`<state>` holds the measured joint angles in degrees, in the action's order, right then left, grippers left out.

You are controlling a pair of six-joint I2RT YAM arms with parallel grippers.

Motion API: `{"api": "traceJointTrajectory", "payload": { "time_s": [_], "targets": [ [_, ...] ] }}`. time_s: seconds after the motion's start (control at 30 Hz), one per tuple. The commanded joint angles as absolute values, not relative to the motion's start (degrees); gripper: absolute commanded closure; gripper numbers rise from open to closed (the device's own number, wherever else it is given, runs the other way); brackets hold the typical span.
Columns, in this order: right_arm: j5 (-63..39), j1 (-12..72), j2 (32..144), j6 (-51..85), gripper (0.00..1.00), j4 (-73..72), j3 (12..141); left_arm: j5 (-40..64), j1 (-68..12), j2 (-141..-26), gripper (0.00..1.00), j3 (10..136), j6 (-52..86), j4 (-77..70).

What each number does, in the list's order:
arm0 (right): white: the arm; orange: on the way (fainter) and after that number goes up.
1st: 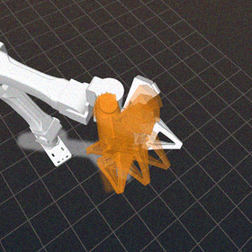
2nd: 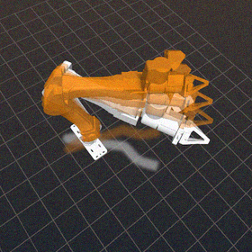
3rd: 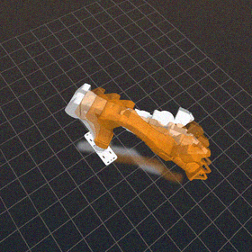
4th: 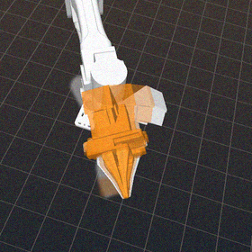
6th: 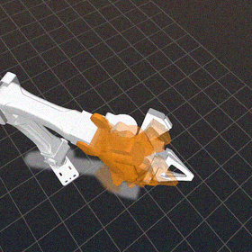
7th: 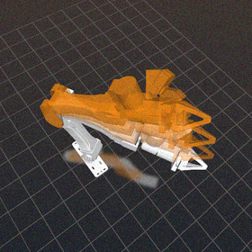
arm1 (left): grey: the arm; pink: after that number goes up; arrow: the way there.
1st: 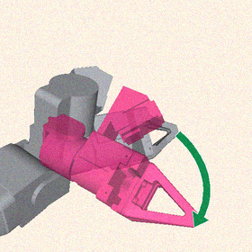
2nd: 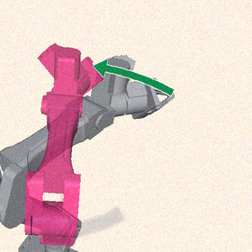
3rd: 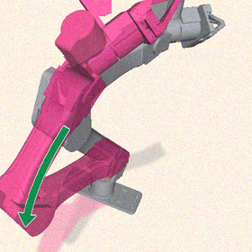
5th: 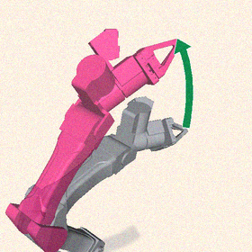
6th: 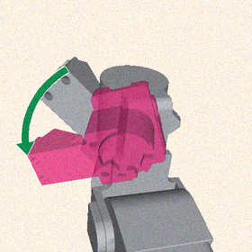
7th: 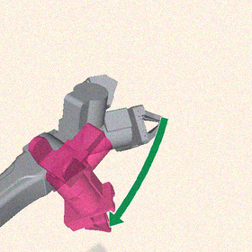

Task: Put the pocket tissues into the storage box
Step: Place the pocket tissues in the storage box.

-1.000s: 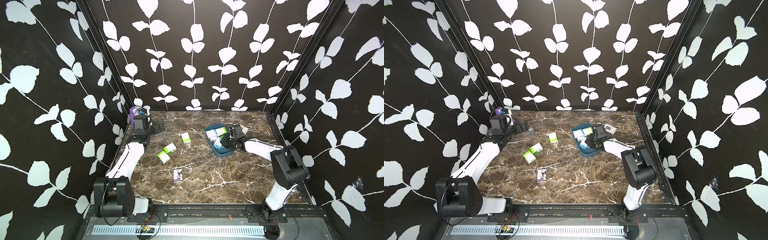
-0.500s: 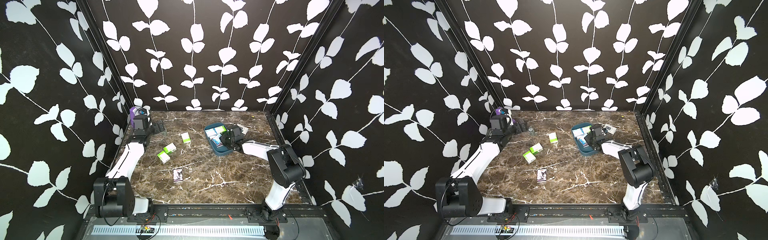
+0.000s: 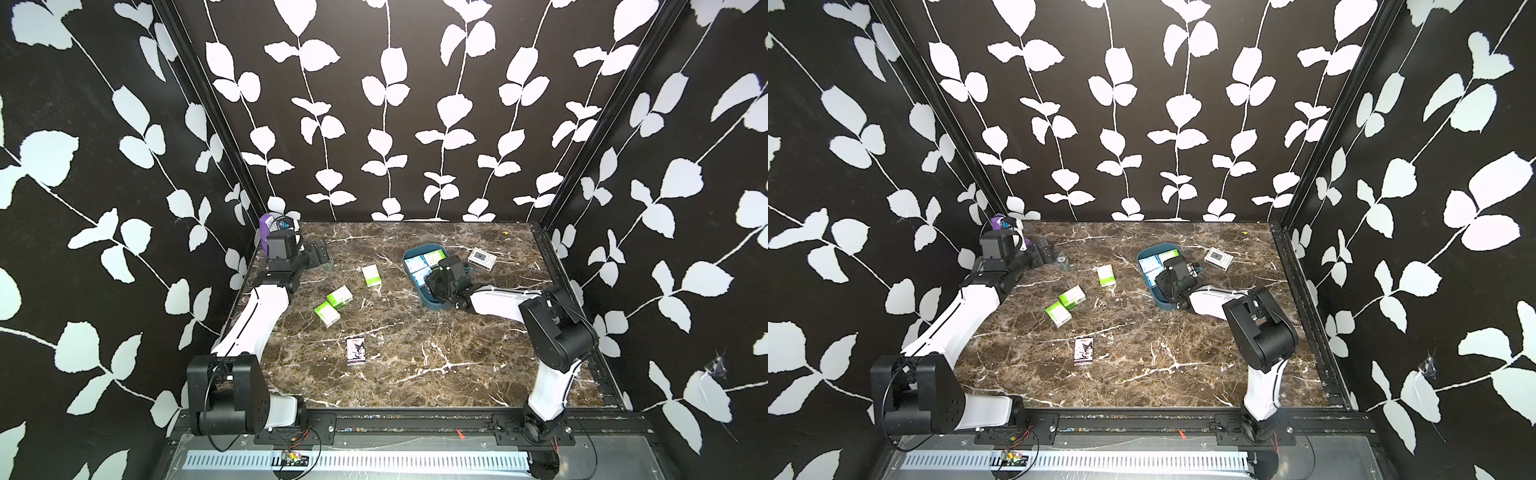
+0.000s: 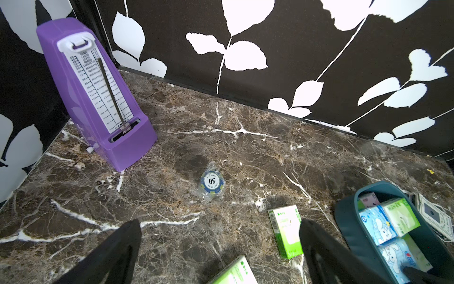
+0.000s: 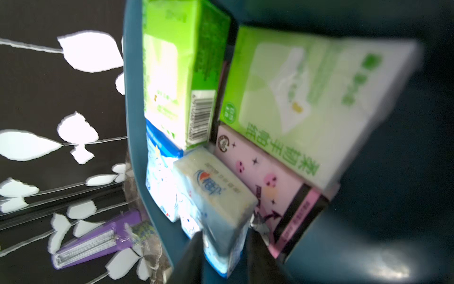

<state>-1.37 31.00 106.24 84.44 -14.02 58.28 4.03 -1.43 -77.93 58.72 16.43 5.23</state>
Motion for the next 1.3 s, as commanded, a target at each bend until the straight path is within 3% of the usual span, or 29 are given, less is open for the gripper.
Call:
{"api": "traceJointTrajectory", "payload": {
  "time_s": [0.0,0.3,0.53,0.67,1.27],
  "targets": [
    [-1.3,30.6,104.2,84.8,0.51,-12.9,56.3,4.1,-1.1,-76.5,0.01,58.6,15.4,5.0],
    [-7.1,27.7,98.8,74.0,0.49,-4.4,59.8,4.4,-1.1,-76.8,0.01,58.9,15.5,4.9],
    [-10.4,26.3,101.2,52.8,0.72,18.5,73.4,4.2,-1.1,-76.7,0.01,58.4,15.5,4.7],
    [-10.3,26.4,103.5,48.5,0.84,20.9,74.8,4.3,-1.1,-76.6,0.01,58.2,15.8,4.6],
    [-10.0,28.6,113.6,44.7,0.84,21.8,82.8,4.3,-1.1,-76.2,0.01,58.6,15.9,5.4]
  ]
}}
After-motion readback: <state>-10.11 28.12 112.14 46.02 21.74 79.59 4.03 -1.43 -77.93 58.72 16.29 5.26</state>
